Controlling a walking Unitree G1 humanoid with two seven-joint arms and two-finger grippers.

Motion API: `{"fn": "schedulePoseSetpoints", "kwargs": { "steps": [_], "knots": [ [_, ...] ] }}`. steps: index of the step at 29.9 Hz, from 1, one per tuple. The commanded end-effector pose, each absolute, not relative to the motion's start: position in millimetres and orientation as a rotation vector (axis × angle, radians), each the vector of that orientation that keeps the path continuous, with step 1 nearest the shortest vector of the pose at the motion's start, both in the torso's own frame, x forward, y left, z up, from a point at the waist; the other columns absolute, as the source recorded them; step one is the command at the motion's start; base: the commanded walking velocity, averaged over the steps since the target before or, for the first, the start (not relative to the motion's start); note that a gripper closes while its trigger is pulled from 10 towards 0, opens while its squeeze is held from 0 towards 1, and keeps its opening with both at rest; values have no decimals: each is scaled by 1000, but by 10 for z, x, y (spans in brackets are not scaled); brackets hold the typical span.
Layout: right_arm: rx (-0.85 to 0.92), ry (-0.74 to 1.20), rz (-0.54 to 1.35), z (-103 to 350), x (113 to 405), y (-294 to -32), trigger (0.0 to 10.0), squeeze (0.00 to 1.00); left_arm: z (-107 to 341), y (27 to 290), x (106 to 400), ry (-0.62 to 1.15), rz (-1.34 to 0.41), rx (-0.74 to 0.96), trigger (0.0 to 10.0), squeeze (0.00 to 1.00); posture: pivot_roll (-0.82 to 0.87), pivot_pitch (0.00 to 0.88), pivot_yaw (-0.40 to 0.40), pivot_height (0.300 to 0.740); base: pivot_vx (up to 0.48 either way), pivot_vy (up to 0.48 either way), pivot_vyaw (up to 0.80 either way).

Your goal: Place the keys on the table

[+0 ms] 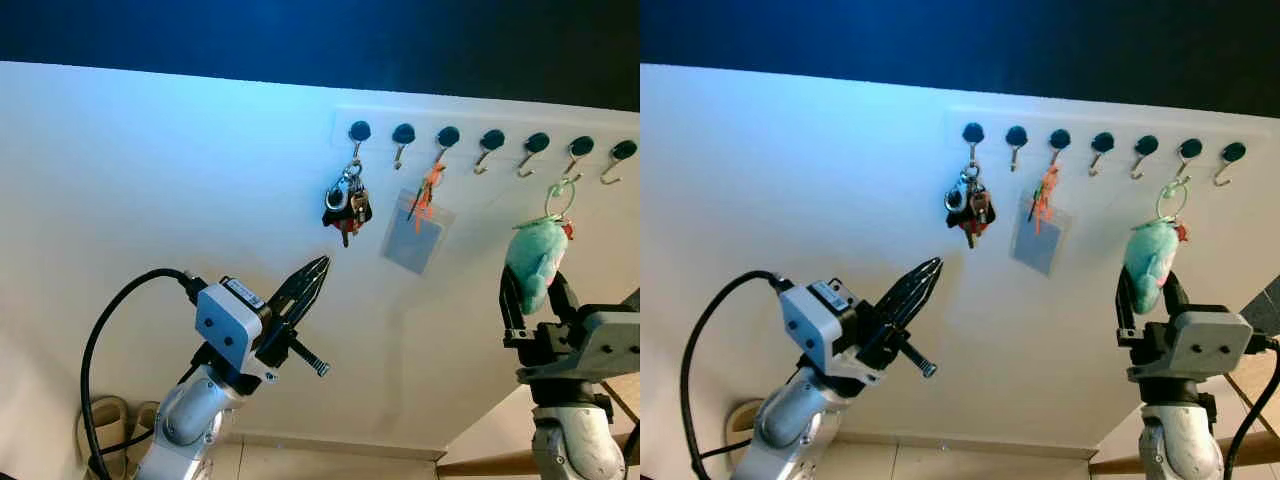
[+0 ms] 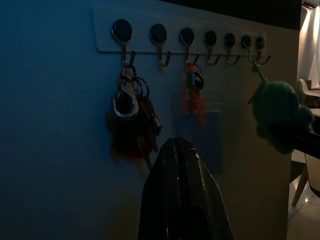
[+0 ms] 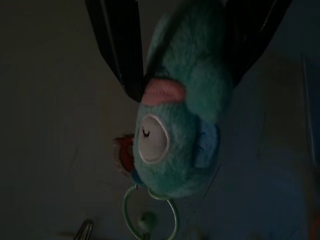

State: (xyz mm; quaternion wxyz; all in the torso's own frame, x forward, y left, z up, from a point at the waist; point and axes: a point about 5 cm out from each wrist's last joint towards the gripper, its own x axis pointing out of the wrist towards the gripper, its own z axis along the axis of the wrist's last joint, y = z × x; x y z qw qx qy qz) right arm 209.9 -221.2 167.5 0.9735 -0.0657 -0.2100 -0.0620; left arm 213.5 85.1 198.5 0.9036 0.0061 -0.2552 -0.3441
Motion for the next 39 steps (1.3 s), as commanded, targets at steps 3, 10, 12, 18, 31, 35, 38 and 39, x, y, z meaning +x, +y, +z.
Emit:
{"fn": "schedulePoseSetpoints", "kwargs": {
  "steps": [3,10,12,18,31,35,38,39],
  "knots": [
    [-178,-357,-133,1488,2023,-2244,10000,0,1954,830,2115,-518,-724,18,10000,0,28,71,-56,740,0,0,0],
    [-217,-191,-86,1022,1825,-2229,10000,0,1953,824,2115,-516,-727,20,10000,0,32,75,-58,740,0,0,0],
    [-218,-164,-82,950,1790,-2227,10000,0,1954,824,2113,-516,-728,21,10000,0,33,75,-57,740,0,0,0],
    [-185,-201,-97,1031,1835,-2215,10000,0,1931,807,2104,-498,-761,28,10000,0,31,76,-54,740,0,0,0],
    [-100,-522,26,1743,2140,-1876,10000,1000,1448,545,2160,-237,-1005,297,10000,0,16,86,-61,740,0,0,0],
    [-121,-542,-28,1830,2126,-1877,10000,0,1454,541,2202,-243,-984,300,10000,0,10,89,-58,740,0,0,0],
    [-128,-542,-56,1848,2115,-1897,10000,0,1469,542,2206,-249,-978,276,10000,0,7,90,-55,740,0,0,0],
    [-129,-535,-54,1830,2111,-1896,10000,0,1467,546,2199,-250,-980,268,10000,0,2,90,-53,740,0,0,0]
  ]
}}
